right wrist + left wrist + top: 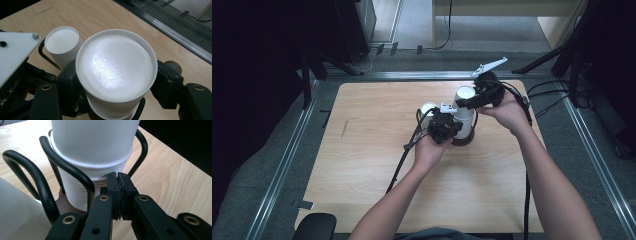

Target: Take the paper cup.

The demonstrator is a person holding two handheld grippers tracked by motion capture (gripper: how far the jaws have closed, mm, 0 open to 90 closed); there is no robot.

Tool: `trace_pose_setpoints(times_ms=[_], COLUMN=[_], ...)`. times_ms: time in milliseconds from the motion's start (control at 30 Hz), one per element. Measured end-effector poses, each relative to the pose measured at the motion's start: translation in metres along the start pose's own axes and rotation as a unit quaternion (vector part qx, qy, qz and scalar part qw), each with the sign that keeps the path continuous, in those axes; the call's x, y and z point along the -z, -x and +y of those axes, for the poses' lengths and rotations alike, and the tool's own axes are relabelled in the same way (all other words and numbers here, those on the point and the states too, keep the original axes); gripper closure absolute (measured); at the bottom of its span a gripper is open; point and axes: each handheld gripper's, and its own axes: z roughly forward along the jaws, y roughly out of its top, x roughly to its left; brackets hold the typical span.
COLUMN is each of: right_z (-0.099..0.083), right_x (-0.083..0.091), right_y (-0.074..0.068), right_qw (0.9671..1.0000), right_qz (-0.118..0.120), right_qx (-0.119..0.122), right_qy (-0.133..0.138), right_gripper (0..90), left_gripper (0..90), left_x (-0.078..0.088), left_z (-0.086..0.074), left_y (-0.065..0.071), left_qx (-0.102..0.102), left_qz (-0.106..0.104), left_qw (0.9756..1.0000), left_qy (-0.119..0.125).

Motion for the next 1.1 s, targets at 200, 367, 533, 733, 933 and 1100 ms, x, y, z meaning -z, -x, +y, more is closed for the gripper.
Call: trace_pose_setpoints(times_ms=[200,367,533,733,933,1100], right_z=[0.008,0.014,0.02,0.032,0.039,0.034], right_x=[0.01,0.02,0.031,0.053,0.069,0.087], right_y=[-0.002,-0.003,-0.003,-0.007,-0.011,-0.021], right_qw=[1.0,1.0,0.9998,0.9996,0.9991,0.9983], right_qz=[0.003,0.005,0.009,0.008,0.013,0.025], right_qx=[0.002,0.004,0.006,0.014,0.023,0.043], right_qy=[0.004,0.006,0.015,0.024,0.032,0.03], right_gripper=[32.6,32.6,32.7,32.9,32.9,32.9], left_gripper=[88.6,88.3,87.6,84.9,83.9,81.6], left_x=[0.0,0.0,0.0,0.001,0.001,0.002], left_z=[0.0,-0.001,-0.001,-0.001,-0.001,-0.002], left_y=[0.0,-0.001,-0.001,-0.001,-0.001,-0.003], left_qx=[-0.002,-0.001,-0.001,-0.002,-0.001,-0.003], left_qz=[0.0,-0.003,-0.005,-0.009,-0.011,-0.016], left_qw=[1.0,1.0,1.0,1.0,0.9999,0.9998], left_qy=[-0.001,0.0,0.0,-0.003,-0.004,-0.01])
